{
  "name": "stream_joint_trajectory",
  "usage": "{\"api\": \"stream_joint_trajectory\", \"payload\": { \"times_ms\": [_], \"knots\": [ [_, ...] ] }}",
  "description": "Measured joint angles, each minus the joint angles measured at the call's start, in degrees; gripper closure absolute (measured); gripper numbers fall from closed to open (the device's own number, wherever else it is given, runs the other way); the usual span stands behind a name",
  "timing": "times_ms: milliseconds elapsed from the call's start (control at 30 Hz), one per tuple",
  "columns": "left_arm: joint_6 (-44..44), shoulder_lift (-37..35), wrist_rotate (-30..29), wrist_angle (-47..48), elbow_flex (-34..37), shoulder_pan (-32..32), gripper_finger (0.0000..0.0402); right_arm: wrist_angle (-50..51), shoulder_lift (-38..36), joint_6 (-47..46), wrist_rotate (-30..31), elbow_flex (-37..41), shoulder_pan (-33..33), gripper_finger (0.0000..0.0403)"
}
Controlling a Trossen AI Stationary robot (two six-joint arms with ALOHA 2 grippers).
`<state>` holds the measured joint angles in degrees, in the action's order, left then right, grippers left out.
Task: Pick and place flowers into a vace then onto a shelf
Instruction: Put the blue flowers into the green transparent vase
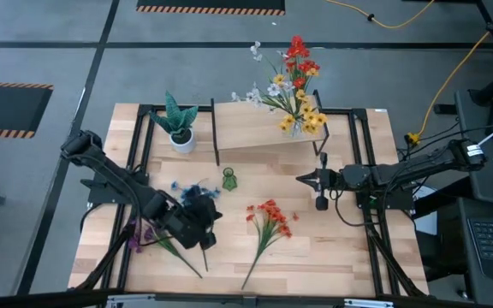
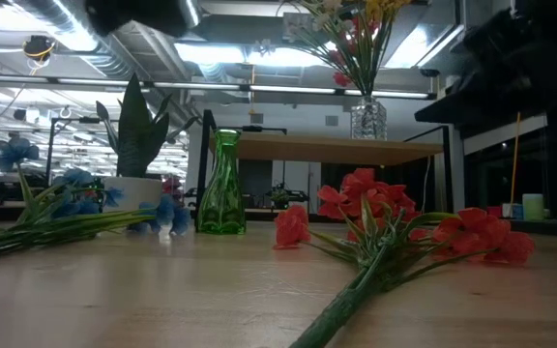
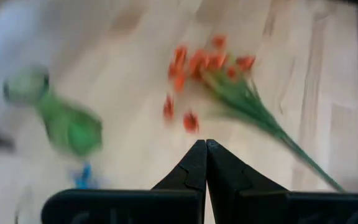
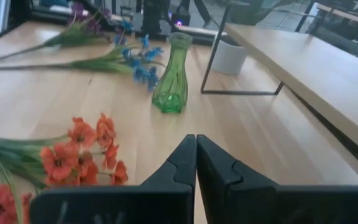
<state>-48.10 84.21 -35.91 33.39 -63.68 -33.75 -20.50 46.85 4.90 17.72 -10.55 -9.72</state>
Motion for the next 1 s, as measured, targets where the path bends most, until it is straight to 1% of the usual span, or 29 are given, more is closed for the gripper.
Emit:
{"api": "stream_joint_trajectory", "payload": {
  "times_ms": [67, 167, 267, 333, 400, 500, 700, 833, 1000],
  "knots": [
    [-8.1, 1.7, 3.5, 7.7, -4.6, 0.1, 0.0401, 0.3, 0.0, 0.1, 0.0, 0.0, 0.0, 0.0387],
    [-18.1, 4.7, 8.4, 17.4, -10.7, 0.2, 0.0399, 0.3, 0.0, 0.2, 0.0, 0.0, 0.0, 0.0387],
    [-27.8, 7.8, 12.6, 25.3, -15.5, 0.1, 0.0400, 0.3, 0.0, 0.3, 0.0, 0.0, 0.0, 0.0387],
    [-33.6, 10.0, 14.5, 28.6, -17.3, 0.0, 0.0401, 0.3, 0.0, 0.5, 0.0, 0.0, 0.0, 0.0387],
    [-37.1, 11.6, 16.1, 29.6, -17.9, 0.0, 0.0400, 0.3, 0.0, 1.4, 0.0, 0.0, 0.0, 0.0387],
    [-38.8, 13.8, 18.9, 29.5, -17.9, 0.0, 0.0397, 0.3, 0.0, 2.1, 0.0, 0.0, 0.0, 0.0387],
    [-42.9, 18.2, 19.8, 29.4, -17.9, -0.3, 0.0382, 1.0, 0.0, 3.1, 0.0, 0.0, 0.0, 0.0387],
    [-46.3, 20.4, 22.8, 29.5, -17.9, -0.9, 0.0356, 1.1, 0.0, 3.1, 0.0, 0.0, 0.0, 0.0387],
    [-53.1, 22.2, 22.4, 29.7, -17.9, -3.4, 0.0311, 1.5, 0.0, 3.0, 0.0, 0.0, 0.0, 0.0387]
  ]
}}
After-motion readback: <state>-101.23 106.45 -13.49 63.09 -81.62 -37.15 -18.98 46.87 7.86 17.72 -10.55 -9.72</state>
